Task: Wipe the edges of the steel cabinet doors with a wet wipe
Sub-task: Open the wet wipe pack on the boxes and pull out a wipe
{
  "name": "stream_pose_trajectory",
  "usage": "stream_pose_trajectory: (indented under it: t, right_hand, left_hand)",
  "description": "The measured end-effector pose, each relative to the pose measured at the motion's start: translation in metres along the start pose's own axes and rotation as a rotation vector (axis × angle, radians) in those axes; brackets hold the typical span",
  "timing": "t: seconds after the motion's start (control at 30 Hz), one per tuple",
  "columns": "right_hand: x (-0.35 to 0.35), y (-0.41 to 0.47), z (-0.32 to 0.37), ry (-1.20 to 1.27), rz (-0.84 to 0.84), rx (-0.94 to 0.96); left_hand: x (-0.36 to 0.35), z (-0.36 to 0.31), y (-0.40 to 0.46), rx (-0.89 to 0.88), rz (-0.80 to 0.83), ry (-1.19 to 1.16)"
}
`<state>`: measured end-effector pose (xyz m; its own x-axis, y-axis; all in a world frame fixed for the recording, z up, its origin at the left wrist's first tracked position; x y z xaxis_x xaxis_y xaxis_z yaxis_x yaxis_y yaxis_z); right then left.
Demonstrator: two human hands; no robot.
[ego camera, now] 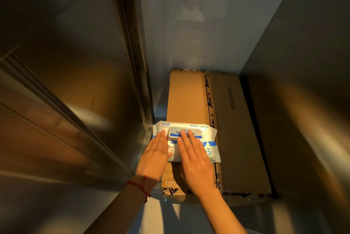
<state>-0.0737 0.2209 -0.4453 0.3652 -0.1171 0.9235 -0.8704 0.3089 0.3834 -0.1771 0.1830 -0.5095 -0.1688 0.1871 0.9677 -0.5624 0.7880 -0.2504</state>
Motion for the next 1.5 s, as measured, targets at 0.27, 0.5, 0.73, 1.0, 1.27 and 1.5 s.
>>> stream_pose_trajectory:
  t: [0.27,0.5,0.73,1.0,1.27,1.5]
  right_hand:
    - [-0.007,0.017,-0.009,0.038,0.08,-0.054]
    - [-0.013,0.028,-0.019,0.016,0.083,-0.1]
    - [-0.021,0.036,-0.027,0.025,0.175,-0.156]
    - [-0.049,0.031,-0.036,0.097,0.378,-0.179]
    - [-0.052,0.029,-0.036,0.143,0.431,-0.198]
    - [-0.057,0.03,-0.037,0.18,0.443,-0.21]
  left_hand:
    - [-0.001,0.001,0.001,0.015,0.015,-0.006]
    - [0.0,0.0,0.0,0.009,0.028,0.007]
    - [0.002,0.0,-0.002,-0.009,0.016,0.038]
    - [0.003,-0.001,-0.001,0.007,0.035,0.028]
    - [0.003,0.0,0.0,0.015,0.059,0.033]
    - [0.003,-0.001,0.0,0.015,0.078,0.035]
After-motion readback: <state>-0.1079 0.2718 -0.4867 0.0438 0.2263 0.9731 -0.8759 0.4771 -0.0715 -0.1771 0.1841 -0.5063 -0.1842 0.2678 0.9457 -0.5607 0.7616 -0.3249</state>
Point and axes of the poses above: each hand's wrist, its own y-axis towards the middle knuckle, its own x-axis out of the back of the hand, z = x × y, the point moved 6 cm from there along y, towards the middle knuckle, and after that the axes turned 11 degrees about x, right-handed, at the moved point
